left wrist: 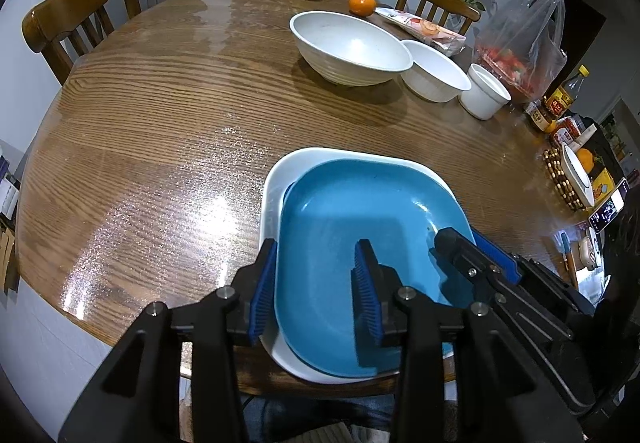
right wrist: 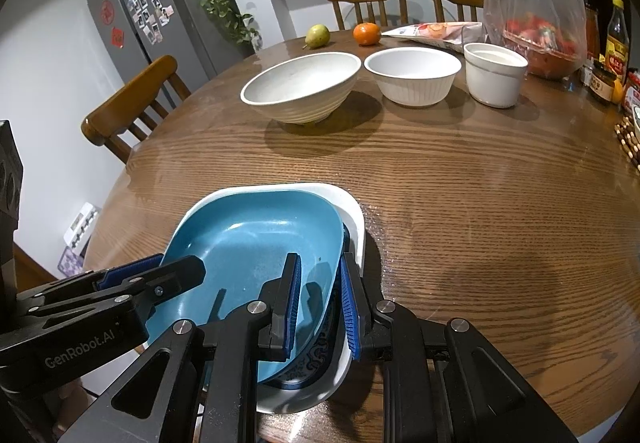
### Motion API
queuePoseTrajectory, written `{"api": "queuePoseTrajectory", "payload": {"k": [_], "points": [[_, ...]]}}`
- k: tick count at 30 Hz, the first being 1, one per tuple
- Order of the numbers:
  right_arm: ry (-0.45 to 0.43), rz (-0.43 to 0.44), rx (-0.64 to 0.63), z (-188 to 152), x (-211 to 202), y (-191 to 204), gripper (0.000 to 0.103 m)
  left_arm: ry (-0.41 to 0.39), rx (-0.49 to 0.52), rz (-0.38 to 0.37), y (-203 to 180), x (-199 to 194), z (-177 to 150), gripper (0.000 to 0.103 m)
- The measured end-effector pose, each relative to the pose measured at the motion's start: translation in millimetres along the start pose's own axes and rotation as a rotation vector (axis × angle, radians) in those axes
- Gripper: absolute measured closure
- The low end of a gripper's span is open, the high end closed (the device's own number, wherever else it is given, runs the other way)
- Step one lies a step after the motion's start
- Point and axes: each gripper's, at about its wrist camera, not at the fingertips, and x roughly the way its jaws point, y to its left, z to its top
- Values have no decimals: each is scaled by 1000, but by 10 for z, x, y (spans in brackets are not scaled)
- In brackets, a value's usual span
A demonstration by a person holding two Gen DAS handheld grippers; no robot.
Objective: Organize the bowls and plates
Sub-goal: 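Open both tools to release the teal dish on the plate stack, then move both tools to the larger white bowl and grasp opposite rims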
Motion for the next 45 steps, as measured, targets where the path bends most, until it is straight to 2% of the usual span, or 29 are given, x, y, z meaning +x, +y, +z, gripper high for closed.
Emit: {"api": "queuePoseTrajectory", "payload": {"k": [26, 29, 33, 39, 45], "points": [[-3, -25, -5, 1, 13, 30, 81, -29, -10, -38, 23, -105, 6, 64], [-9, -15, -1, 20, -11, 24, 76, -42, -7, -47, 14, -149, 20, 64], [-31, -28, 0, 49, -69, 13, 62, -50, -1, -60, -13, -190, 36, 64], [-42, -33, 20, 119, -117, -58, 61, -63, 4, -75, -9, -260, 107, 64], [-60, -29, 59, 313, -228, -172, 61, -102, -11, -87, 41, -395, 313, 63]]}}
